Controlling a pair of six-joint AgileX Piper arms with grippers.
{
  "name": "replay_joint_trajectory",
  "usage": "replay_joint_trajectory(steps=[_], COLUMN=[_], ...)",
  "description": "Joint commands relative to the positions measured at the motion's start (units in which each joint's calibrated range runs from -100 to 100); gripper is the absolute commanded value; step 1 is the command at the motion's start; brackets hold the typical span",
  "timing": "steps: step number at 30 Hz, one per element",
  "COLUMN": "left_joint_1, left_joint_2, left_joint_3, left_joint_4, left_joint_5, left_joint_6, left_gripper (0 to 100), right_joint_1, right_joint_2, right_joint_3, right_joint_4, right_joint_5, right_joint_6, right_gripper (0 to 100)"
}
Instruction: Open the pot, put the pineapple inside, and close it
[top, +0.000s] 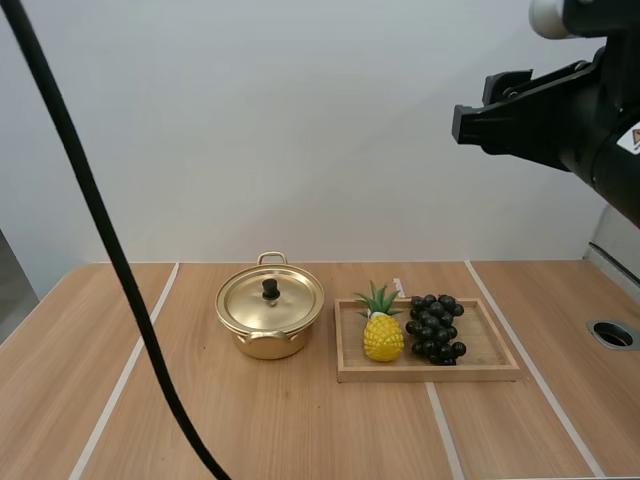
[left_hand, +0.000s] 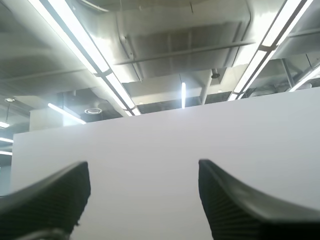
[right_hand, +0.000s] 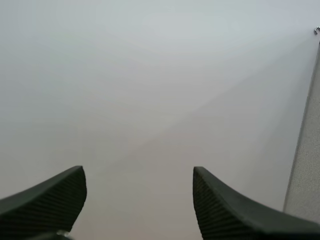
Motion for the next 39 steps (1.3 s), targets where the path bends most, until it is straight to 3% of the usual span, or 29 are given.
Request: replay_joint_trajectory(steps=[1,5,8,12,23,35,39], left_joint_1=[-0.25,-0.25,-0.25,-0.25,-0.25,-0.25,-0.25], left_joint_2=[9.12,20.66,28.39,35.99,49.63,58.13,58.97], left_joint_3=[-7.49,-17.22,-21.85,-24.79,-24.11,-8.62,-5.7], left_joint_4=[-5.7,-21.33,-29.37,-34.48,-31.52,-31.09,-28.04], left_joint_5=[20.44,51.81,71.16,73.36,73.36,73.36,73.36], left_joint_6=[6.08,23.62,29.37,32.37,33.67,40.08,41.09], left_gripper=[100,100,100,100,100,100,100], right_joint_1=[0.04,0.04,0.04,0.04,-0.37,-1.81,-1.89], right_joint_2=[0.1,0.1,0.1,0.1,0.1,0.1,0.21], right_joint_3=[-0.97,-0.97,-0.97,-0.97,-0.97,-0.97,-0.97], right_joint_4=[2.67,4.7,4.7,4.7,4.7,4.24,4.24], right_joint_5=[5.25,12.36,14.39,15.0,17.99,17.99,17.99], right_joint_6=[-3.04,-5.97,-6.86,-8.04,-9.36,-9.36,-9.36], right_gripper=[100,100,100,100,100,100,100])
